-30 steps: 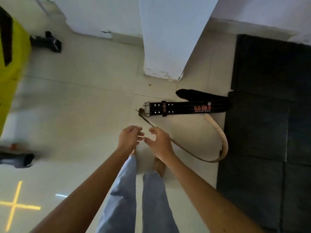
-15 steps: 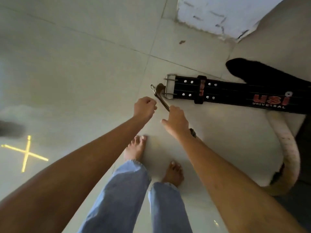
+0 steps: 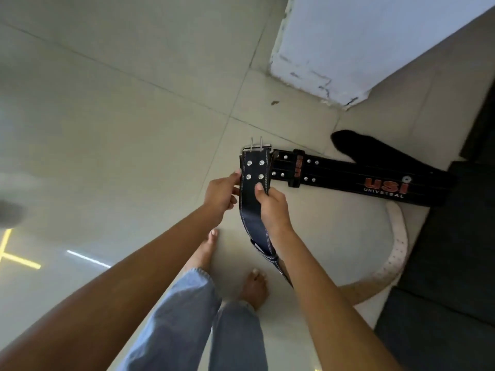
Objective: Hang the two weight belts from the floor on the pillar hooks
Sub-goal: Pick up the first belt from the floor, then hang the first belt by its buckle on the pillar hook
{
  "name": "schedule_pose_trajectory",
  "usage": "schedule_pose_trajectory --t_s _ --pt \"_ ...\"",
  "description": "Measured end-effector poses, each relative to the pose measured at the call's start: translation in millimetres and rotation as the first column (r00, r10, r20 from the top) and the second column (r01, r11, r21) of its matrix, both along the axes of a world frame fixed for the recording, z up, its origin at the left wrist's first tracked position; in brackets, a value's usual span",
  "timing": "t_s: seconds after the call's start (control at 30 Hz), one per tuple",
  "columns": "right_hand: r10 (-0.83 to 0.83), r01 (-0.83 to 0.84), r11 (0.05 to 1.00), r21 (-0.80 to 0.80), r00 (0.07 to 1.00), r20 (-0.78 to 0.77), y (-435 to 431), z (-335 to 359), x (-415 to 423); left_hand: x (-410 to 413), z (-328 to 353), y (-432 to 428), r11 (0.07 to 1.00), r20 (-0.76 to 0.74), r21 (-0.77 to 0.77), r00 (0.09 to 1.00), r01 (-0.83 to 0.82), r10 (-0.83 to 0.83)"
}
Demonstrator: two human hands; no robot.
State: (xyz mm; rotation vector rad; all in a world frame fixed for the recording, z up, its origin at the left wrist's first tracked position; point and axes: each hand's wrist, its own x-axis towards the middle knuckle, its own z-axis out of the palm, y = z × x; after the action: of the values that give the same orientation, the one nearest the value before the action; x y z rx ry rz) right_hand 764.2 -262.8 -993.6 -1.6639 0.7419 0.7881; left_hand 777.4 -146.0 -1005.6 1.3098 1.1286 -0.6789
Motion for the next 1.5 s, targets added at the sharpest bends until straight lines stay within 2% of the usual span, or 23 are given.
schedule_pose_trajectory --t_s 0.07,0.17,0.23,0.3,0.47,0.57,0.67,0.73,0.87,0.97,1.03,1.17,1.27,1.37,1.5 --pt "-0.076 0.075 0.996 0.041 0.997 0.033 -2.4 59.4 9.6 16.7 50.0 -2.9 0.997 0.08 -0.063 0.995 -0.049 0.054" --pt "-0.161 0.151 0.98 0.132 0.985 0.066 -0.6 157.5 23.7 35.5 135.5 -6.5 0.993 0.274 -0.115 0.96 -0.019 0.05" --pt "-0.182 0.168 0.975 0.146 0.98 0.083 4.1 228.0 27.1 43.8 200.8 -7.6 0.993 0.37 -0.118 0.928 0.007 0.037" --pt "-0.206 0.187 0.971 0.148 0.97 0.131 7.8 300.1 25.5 49.7 274.5 -7.7 0.997 0.475 -0.058 0.88 0.044 -0.011" --pt "-0.219 0.19 0.974 0.122 0.925 0.309 6.6 474.2 11.6 46.7 462.9 -13.0 0.992 0.707 0.083 0.696 0.099 -0.129" --pt "-0.231 0.162 0.967 0.199 0.887 0.4 6.4 562.0 -5.3 33.3 564.2 -15.3 0.985 0.806 0.164 0.567 0.063 -0.17" --pt "-0.228 0.12 0.964 0.238 0.838 0.497 -1.2 637.8 -14.3 16.3 639.4 -17.4 0.989 0.873 0.144 0.466 0.037 -0.144" --pt "-0.22 0.118 0.97 0.211 0.791 0.571 -11.5 681.6 -10.5 4.0 678.8 -21.5 0.989 0.912 0.134 0.381 0.064 -0.148" --pt "-0.166 0.087 0.986 0.144 0.637 0.753 -26.5 741.3 -8.5 -17.2 739.0 -31.9 0.98 0.966 0.198 0.169 0.014 -0.197" --pt "-0.152 -0.041 0.975 0.216 0.582 0.799 -31.8 755.8 -28.9 -24.7 768.1 -31.9 0.965 0.964 0.26 0.073 -0.047 -0.256" --pt "-0.121 -0.146 0.956 0.254 0.595 0.795 -32.1 742.4 -53.1 -25.5 780.6 -26.1 0.959 0.963 0.27 0.042 -0.085 -0.268" --pt "0.05 -0.244 0.96 0.136 0.627 0.778 -26.2 698.7 -95.0 -26.1 796.7 -12.3 0.949 0.963 0.264 0.001 -0.173 -0.268" --pt "-0.009 -0.225 0.955 0.192 0.627 0.779 -19.9 704.0 -92.9 -30.2 798.0 -9.1 0.938 0.952 0.301 -0.002 -0.173 -0.306" --pt "-0.072 -0.184 0.96 0.209 0.561 0.825 -13.3 745.6 -69.1 -35.0 795.5 -8.9 0.947 0.961 0.275 0.007 -0.169 -0.278" --pt "-0.198 -0.1 0.955 0.279 0.484 0.852 -11.2 806.6 -31.7 -41.3 798.8 -10.0 0.958 0.967 0.246 -0.033 -0.15 -0.253"
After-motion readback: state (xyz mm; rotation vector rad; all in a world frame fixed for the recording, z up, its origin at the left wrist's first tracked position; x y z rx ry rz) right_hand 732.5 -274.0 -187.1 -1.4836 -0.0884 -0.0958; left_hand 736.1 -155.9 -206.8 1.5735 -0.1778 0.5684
